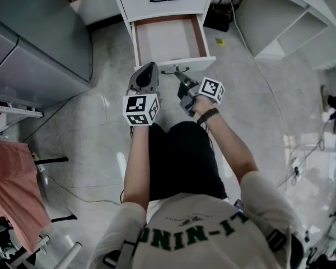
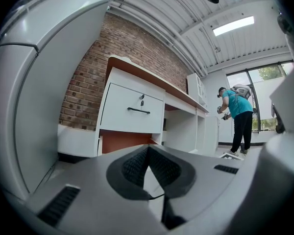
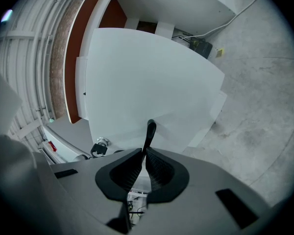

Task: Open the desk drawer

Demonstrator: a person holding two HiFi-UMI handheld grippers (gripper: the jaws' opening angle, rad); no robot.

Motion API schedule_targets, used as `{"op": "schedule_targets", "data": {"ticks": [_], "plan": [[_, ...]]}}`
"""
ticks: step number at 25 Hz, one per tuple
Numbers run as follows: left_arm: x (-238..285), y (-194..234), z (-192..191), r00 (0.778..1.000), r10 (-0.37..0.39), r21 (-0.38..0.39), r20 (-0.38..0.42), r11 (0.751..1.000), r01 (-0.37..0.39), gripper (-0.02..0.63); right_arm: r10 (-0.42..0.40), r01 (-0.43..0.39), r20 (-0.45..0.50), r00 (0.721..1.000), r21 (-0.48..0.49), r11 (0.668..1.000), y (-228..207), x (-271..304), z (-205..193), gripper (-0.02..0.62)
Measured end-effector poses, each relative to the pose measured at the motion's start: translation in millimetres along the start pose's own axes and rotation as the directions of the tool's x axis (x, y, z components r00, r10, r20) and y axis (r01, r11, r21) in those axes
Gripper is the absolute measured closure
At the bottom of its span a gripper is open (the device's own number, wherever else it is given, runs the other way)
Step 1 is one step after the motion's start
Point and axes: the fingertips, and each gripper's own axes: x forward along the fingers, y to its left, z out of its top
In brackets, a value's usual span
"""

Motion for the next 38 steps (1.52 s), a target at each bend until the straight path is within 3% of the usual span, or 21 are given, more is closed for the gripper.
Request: {"op": "schedule_targets", "data": {"ticks": [7,11,14,20,25,31,38], "plan": [[2.4,5.7,-6.7,1.0,0.01,-0.014,-0.008,1.0,-0.01,0.606,-0.059,0.06,-0.042,0.997,0.03,0.998,-25.0,0.0,-9.6,0.569],[2.8,8.1,-9.7,1.0,0.018,-0.017,-0.013,1.0,-0.019,0.606,-0.048,0.05,-0.056,0.997,0.033,0.998,-30.2,0.4,-12.0,0.569],[3.8,6.3,-12.2,1.0,0.015,-0.018,-0.021,1.0,-0.015,0.606,-0.048,0.047,-0.053,0.997,-0.019,0.999,-29.7,-1.1,-11.1,0.568],[0.0,7.2,-0.6,0.998,0.03,-0.023,-0.05,0.999,-0.031,0.606,-0.136,0.123,-0.102,0.986,-0.119,0.985,-25.1,-2.3,-15.4,0.56],[-6.9,13.1,21.9,0.994,0.058,-0.064,-0.098,0.996,-0.064,0.606,-0.273,0.249,-0.128,0.953,-0.175,0.953,-20.6,-32.1,-14.9,0.56],[-20.5,6.0,83.7,0.983,0.078,-0.082,-0.165,0.992,-0.093,0.606,-0.359,0.308,-0.124,0.925,-0.312,0.899,52.4,-75.4,10.8,0.561],[-39.6,-19.9,219.2,0.973,0.08,-0.068,-0.216,0.993,-0.097,0.606,-0.393,0.321,-0.042,0.919,-0.501,0.804,221.5,-103.9,74.0,0.561]]}}
